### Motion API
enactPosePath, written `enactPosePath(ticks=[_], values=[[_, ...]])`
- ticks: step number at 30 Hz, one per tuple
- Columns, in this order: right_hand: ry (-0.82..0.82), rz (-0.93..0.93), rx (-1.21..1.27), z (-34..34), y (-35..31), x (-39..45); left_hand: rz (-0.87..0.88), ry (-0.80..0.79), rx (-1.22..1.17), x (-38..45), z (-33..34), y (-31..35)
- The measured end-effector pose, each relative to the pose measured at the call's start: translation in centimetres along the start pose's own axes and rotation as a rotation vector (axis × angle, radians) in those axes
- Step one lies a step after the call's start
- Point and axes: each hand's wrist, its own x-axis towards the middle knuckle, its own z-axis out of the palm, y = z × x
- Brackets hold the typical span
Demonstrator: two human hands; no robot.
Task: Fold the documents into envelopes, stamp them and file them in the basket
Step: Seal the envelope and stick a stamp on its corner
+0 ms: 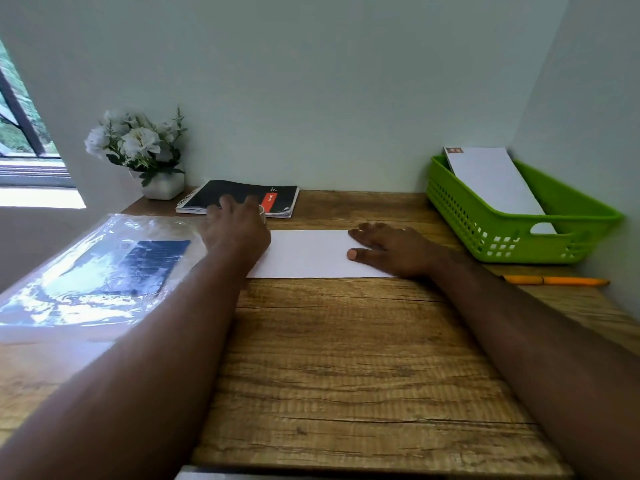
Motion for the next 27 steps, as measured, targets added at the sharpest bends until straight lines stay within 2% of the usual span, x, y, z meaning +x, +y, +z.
enactPosePath(ticks=[5,11,13,15,18,20,24,27], values=[[-0.062,0.032,-0.047,0.0,-0.5,-0.4,-0.08,-0.046,-0.09,0.5,1.3,-0.3],[-0.105,0.039,-0.114,0.0,-0.8,-0.5,-0.02,0.064,-0.226,0.4,1.1,-0.2],[-0.115,0.037,-0.105,-0.1,-0.7,-0.4,0.098,0.17,-0.248,-0.1,0.2,0.3],[-0.122,0.036,-0.099,0.0,-0.8,-0.5,0.308,0.226,-0.402,-0.9,-0.4,1.7],[-0.101,0.019,-0.08,0.0,-1.1,-1.0,0.474,-0.023,-0.824,-3.1,-0.5,4.4],[-0.009,-0.002,0.093,-0.6,-0.9,-1.4,0.468,-0.105,-0.945,-4.0,-0.1,5.6],[0.445,-0.06,0.578,-1.6,0.3,-1.3,0.412,-0.155,-1.057,-4.1,-0.1,6.3],[0.579,-0.094,0.859,-2.3,-0.1,-1.1,0.434,-0.192,-1.119,-4.2,-0.4,6.3]])
